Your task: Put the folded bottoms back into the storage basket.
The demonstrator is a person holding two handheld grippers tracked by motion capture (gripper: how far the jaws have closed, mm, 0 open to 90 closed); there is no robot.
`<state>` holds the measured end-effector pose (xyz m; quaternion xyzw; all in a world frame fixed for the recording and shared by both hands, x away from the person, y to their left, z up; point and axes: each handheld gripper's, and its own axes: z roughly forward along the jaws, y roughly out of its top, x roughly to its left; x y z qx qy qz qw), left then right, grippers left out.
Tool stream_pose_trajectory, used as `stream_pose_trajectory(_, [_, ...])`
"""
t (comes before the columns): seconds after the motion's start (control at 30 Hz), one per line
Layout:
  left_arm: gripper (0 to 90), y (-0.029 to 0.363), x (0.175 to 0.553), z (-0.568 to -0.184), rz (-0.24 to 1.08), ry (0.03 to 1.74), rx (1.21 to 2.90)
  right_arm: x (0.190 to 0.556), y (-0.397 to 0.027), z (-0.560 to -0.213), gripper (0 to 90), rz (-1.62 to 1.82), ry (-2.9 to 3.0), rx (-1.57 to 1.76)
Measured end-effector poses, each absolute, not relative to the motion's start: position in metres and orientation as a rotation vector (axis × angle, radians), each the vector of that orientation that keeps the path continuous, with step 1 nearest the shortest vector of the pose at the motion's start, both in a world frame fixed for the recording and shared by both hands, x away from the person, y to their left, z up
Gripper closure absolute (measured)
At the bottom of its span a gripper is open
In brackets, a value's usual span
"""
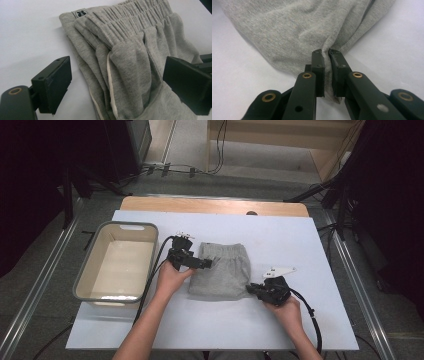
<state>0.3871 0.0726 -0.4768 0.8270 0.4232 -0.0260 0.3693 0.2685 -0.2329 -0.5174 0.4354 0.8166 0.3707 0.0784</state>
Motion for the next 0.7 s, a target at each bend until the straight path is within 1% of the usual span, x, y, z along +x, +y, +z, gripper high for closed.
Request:
stream_pose_trajectory(0.07, [11.9, 0.072, 0.388, -0.478, -0.062, 1.090, 2.130, 0.269, -0.233, -0.518, 80.3, 1.110, 2.445, 1.302])
stream_pose_trajectory(0.3, [16.2, 0.071, 0.390, -0.483, -0.074, 1.103, 2.128, 0.269, -0.233, -0.518, 80.3, 1.110, 2.446, 1.301])
stream_pose_trajectory(0.33, [18.9, 0.071, 0.391, -0.484, -0.078, 1.104, 2.125, 0.269, -0.233, -0.517, 80.3, 1.110, 2.446, 1.301])
stream_pose_trajectory(0.37, [18.9, 0.071, 0.391, -0.484, -0.079, 1.105, 2.124, 0.269, -0.233, -0.517, 80.3, 1.110, 2.446, 1.301])
stream_pose_trajectory(0.43, [22.0, 0.070, 0.392, -0.486, -0.089, 1.104, 2.126, 0.268, -0.233, -0.517, 80.3, 1.110, 2.447, 1.300])
stream_pose_trajectory(0.7, [22.8, 0.070, 0.395, -0.495, -0.100, 1.130, 2.141, 0.268, -0.233, -0.517, 80.3, 1.112, 2.449, 1.298])
